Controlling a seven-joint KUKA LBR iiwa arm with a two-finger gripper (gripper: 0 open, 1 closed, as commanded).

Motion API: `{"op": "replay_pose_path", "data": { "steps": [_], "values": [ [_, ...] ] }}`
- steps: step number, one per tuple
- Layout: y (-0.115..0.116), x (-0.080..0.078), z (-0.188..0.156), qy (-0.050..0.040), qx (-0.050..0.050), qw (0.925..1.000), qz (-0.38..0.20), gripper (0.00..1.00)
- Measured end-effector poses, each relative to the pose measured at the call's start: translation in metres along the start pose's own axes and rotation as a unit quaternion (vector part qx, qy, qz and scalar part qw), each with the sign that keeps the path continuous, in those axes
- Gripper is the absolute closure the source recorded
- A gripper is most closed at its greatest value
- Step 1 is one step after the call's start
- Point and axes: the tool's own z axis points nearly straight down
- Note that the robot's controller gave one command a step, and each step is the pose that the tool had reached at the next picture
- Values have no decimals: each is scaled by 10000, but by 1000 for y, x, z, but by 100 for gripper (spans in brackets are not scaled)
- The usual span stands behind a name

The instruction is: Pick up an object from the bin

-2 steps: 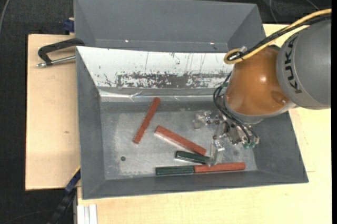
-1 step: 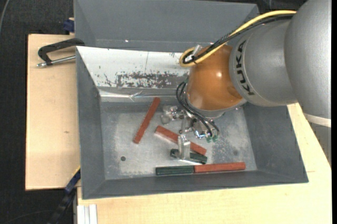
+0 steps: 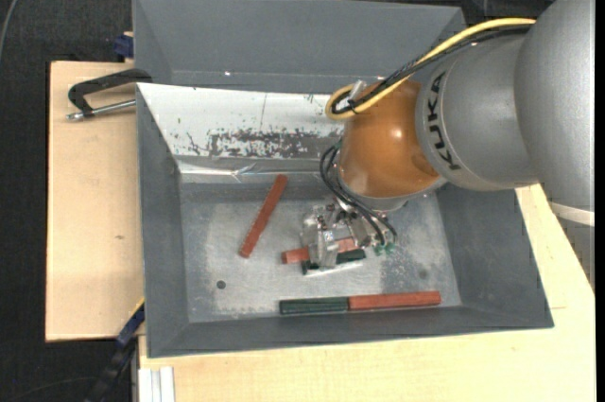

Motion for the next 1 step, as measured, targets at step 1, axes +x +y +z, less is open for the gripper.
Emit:
{"op": "replay_pose_path", "data": {
  "steps": [1],
  "values": [
    [19, 3, -137, -52, 4, 9994, -342, 100]
  ]
}}
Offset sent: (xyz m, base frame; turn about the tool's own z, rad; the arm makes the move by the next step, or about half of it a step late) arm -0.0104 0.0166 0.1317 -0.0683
